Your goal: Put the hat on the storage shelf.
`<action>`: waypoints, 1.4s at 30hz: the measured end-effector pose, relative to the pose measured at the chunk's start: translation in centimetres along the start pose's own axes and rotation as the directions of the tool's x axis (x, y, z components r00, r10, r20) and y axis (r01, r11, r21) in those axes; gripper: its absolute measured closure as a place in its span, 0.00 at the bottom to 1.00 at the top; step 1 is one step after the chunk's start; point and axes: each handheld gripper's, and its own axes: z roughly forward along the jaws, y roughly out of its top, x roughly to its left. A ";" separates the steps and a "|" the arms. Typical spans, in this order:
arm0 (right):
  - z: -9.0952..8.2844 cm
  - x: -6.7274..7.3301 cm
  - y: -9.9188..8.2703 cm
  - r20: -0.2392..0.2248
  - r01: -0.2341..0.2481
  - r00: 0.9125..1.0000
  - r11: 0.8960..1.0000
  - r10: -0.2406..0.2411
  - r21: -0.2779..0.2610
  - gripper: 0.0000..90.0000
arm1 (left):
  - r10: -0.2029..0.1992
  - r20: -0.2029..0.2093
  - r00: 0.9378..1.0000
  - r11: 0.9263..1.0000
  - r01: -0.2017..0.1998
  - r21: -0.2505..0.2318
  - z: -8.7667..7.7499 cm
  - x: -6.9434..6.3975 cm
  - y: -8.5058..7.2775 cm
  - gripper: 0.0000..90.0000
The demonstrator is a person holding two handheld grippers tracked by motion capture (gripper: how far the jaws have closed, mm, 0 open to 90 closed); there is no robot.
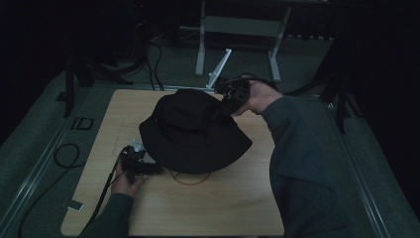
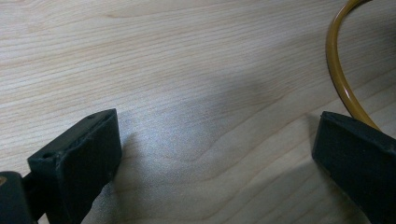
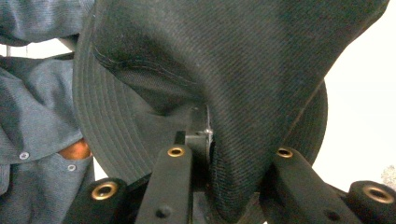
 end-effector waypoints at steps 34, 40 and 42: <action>0.3 0.4 -0.7 0.036 -0.062 0.998 0.996 0.060 0.057 0.42 | 0.003 -0.001 1.000 1.000 -0.003 0.003 0.0 0.0 0.0 0.02; 0.1 0.4 -0.9 0.064 -0.068 0.996 0.996 0.064 0.064 0.38 | 0.000 -0.002 1.000 1.000 0.000 0.004 0.0 0.0 0.0 0.02; 0.0 0.5 -1.0 0.062 -0.066 0.996 0.996 0.062 0.067 0.38 | -0.003 -0.004 1.000 1.000 0.003 0.005 0.0 0.1 0.0 0.02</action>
